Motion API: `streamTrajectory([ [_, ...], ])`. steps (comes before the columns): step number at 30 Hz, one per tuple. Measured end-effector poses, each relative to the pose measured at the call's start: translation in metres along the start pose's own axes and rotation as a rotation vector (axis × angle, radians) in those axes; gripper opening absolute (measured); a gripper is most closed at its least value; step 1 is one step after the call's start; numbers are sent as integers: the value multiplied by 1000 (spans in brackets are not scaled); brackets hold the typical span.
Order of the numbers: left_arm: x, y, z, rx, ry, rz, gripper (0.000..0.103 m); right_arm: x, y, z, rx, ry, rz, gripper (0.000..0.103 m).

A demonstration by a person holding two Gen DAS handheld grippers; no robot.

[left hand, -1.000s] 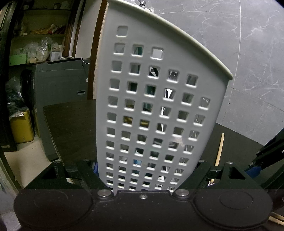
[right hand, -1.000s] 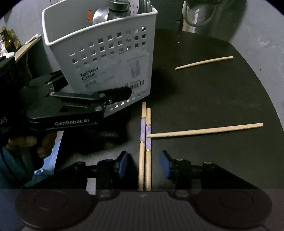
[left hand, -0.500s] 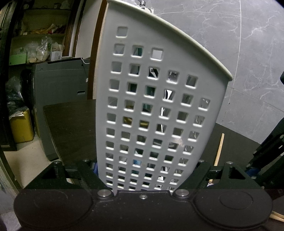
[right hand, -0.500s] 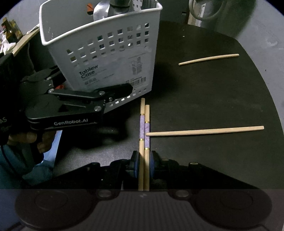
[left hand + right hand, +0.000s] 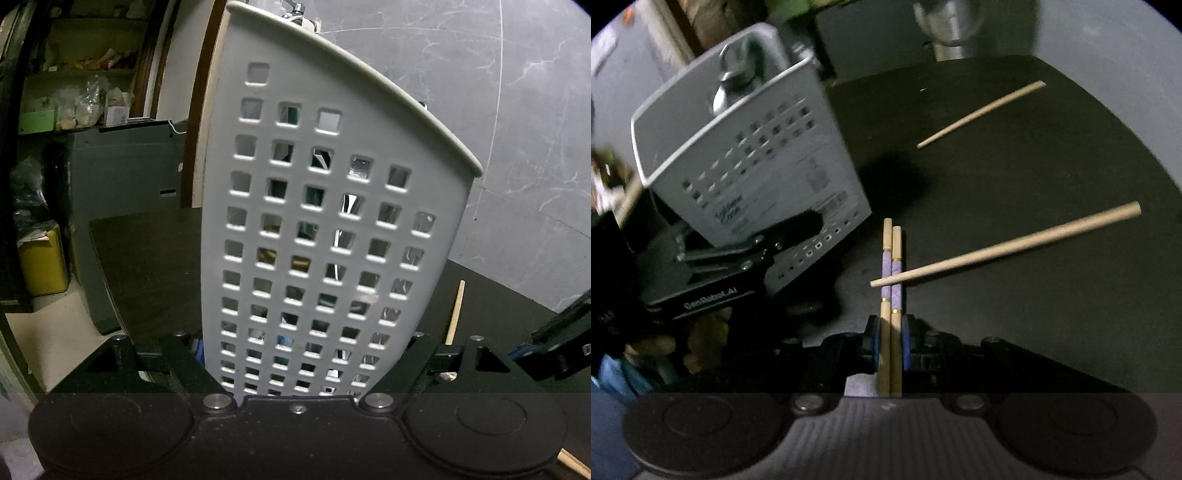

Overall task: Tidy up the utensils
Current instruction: 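Lift the purple-banded chopsticks with the right gripper up over the white basket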

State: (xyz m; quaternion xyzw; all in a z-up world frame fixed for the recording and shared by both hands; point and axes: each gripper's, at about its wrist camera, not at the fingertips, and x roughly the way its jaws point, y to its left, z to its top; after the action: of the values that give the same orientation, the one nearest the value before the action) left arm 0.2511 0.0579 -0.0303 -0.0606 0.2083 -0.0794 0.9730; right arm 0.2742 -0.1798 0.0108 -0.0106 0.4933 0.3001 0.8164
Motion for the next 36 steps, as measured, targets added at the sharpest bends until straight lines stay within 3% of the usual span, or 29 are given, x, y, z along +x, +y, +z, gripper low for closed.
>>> streamTrajectory([
  [14, -1, -6, -1, 12, 2, 10, 82, -19, -36, -33, 142, -261, 258, 13],
  [36, -1, -7, -1, 16, 5, 13, 82, -30, -42, -19, 197, -539, 446, 13],
])
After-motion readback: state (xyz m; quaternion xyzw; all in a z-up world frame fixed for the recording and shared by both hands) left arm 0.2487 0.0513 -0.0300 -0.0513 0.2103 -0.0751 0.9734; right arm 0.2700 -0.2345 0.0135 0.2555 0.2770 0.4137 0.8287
